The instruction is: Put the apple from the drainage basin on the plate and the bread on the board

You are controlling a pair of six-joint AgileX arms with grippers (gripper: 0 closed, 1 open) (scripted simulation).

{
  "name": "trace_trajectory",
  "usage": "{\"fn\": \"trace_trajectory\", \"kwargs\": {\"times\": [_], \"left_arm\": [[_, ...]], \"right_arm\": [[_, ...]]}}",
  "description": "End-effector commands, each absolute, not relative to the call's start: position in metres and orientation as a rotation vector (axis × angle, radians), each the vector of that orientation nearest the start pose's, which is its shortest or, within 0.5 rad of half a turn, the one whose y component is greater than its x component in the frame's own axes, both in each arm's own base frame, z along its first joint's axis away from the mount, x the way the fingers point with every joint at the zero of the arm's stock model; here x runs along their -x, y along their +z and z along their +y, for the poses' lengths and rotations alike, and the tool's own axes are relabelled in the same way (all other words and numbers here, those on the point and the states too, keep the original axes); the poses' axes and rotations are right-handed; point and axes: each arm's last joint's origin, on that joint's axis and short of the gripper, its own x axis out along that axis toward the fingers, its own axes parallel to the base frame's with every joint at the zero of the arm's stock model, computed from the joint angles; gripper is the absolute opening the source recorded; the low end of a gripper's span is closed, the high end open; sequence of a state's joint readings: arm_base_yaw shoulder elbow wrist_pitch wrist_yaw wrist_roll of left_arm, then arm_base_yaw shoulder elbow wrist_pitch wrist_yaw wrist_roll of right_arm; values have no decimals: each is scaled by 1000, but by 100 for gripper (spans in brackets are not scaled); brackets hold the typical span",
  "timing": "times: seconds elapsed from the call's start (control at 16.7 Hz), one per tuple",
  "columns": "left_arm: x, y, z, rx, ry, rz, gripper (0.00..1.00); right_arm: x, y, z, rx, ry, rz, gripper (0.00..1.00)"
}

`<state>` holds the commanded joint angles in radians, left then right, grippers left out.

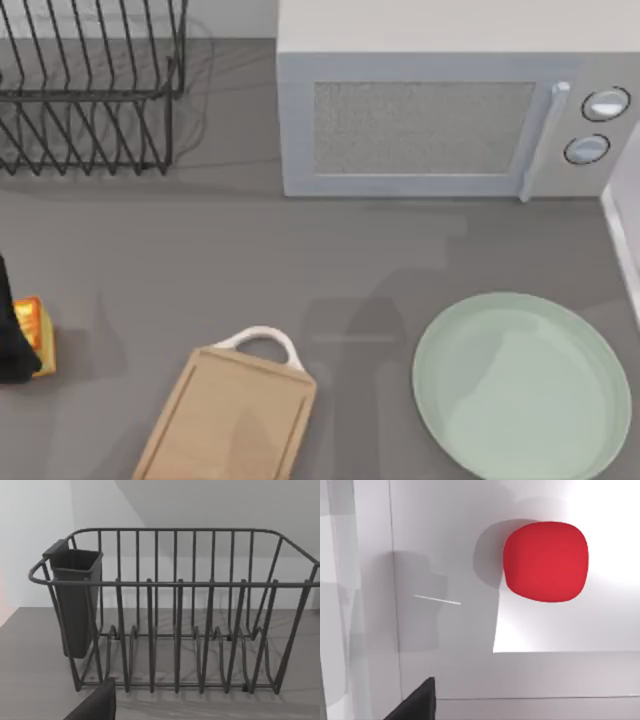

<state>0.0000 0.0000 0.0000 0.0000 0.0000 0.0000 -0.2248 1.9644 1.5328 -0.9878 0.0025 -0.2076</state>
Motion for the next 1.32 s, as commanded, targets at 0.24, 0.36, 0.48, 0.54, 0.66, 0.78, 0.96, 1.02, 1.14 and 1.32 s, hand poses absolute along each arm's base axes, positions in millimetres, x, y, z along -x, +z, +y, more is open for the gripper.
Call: {"fn": "trace_trajectory", "kwargs": {"times": [0.24, 0.36, 0.48, 0.54, 0.66, 0.78, 0.96, 1.02, 1.14, 1.32], "left_arm": [[-106, 160, -1, 0, 0, 0, 100], [-106, 160, -1, 0, 0, 0, 100], [-106, 160, -1, 0, 0, 0, 100], [-106, 160, -1, 0, 0, 0, 100], [-106, 160, -1, 0, 0, 0, 100], [-106, 160, -1, 0, 0, 0, 100], [-106, 160, -1, 0, 0, 0, 100], [-106, 160, -1, 0, 0, 0, 100], [-106, 160, -1, 0, 0, 0, 100], [-106, 160, -1, 0, 0, 0, 100]], "right_arm": [[-405, 164, -97, -4, -11, 1552, 100], [-408, 159, -99, -8, -8, 1571, 100], [-408, 159, -99, -8, -8, 1571, 100], [-408, 159, -99, -8, -8, 1571, 100], [-409, 158, -97, -4, -4, 1570, 100], [-410, 144, -97, -5, -4, 1576, 100], [-415, 102, -99, -5, -6, 1571, 100], [-416, 85, -100, -4, -7, 1564, 100], [-416, 52, -100, -3, -10, 1553, 100], [-410, 14, -99, -6, -9, 1565, 100]]}}
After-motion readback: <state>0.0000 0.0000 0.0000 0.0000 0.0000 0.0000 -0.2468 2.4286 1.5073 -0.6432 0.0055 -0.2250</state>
